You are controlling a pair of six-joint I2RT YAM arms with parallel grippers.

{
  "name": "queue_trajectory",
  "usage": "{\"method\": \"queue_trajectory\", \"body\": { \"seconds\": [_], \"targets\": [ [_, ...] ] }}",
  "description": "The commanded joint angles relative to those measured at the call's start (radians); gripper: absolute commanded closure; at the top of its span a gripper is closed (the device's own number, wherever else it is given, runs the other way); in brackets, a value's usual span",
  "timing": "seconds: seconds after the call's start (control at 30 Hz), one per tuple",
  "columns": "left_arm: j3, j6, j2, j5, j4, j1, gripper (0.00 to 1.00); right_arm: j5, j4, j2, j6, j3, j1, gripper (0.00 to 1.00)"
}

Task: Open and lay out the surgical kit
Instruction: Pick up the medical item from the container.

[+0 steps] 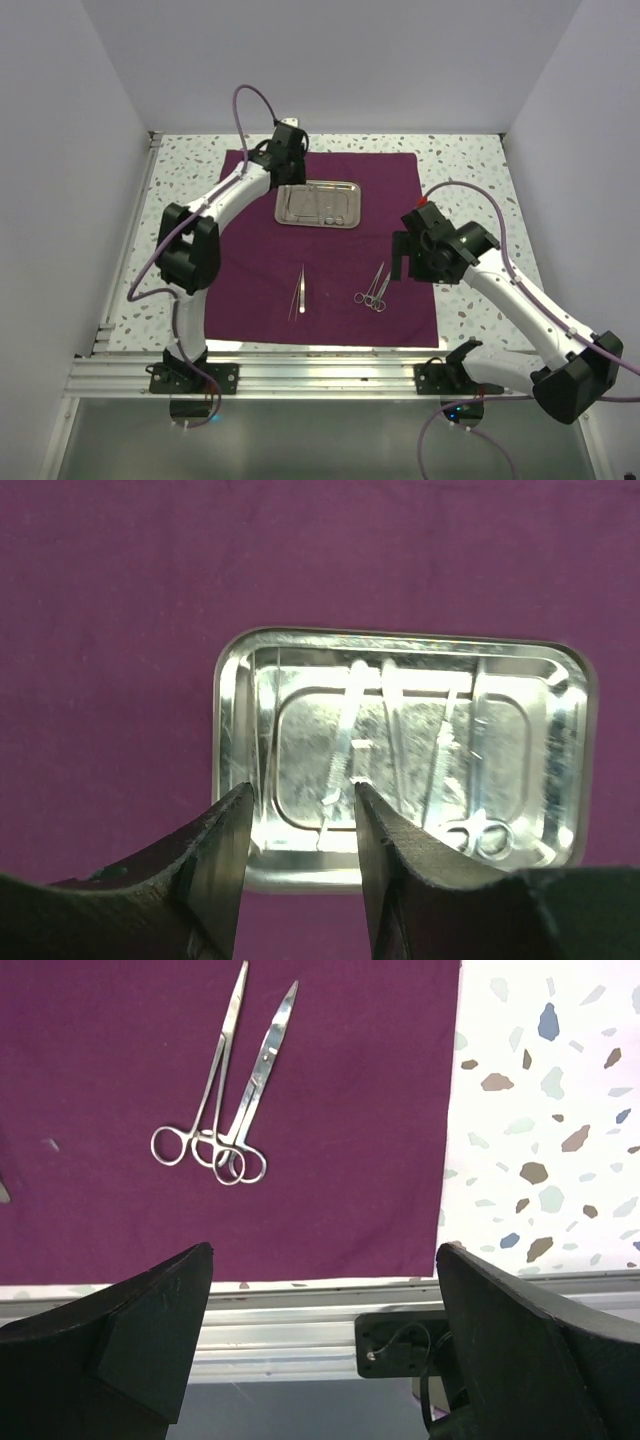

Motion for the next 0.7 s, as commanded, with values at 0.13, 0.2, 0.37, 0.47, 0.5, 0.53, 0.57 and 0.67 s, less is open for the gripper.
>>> {"method": "queue_trajectory", "body": {
  "seconds": [0.13,0.2,0.37,0.47,0.5,0.53,0.57,0.67],
  "targets": [
    [0.151,0.145,0.169,0.021,-0.055,0.055,0.52,0.058,0.024,0.055,0.045,0.088,-0.003,0.02],
    [0.139,0.151,0.188,0.028,-0.049,0.064,0.53,0.066,0.022,0.064,0.045,0.093,-0.001,0.02],
    [0.078,0.156,0.193,0.051,-0.009,0.072,0.54,0.066,0.016,0.095,0.046,0.108,-0.003,0.02],
    [0.030,0.154,0.193,0.072,0.012,0.074,0.56,0.064,0.019,0.106,0.048,0.114,-0.003,0.02],
    [0.024,0.154,0.193,0.081,0.020,0.074,0.56,0.066,0.021,0.109,0.045,0.116,-0.003,0.03],
    [0.016,0.154,0.194,0.086,0.026,0.074,0.57,0.064,0.021,0.115,0.045,0.119,-0.003,0.03],
    [0.010,0.154,0.194,0.089,0.028,0.074,0.57,0.064,0.021,0.120,0.043,0.122,-0.003,0.03],
    [-0.014,0.153,0.202,0.094,0.035,0.072,0.58,0.064,0.021,0.130,0.039,0.128,-0.003,0.03]
  ]
}}
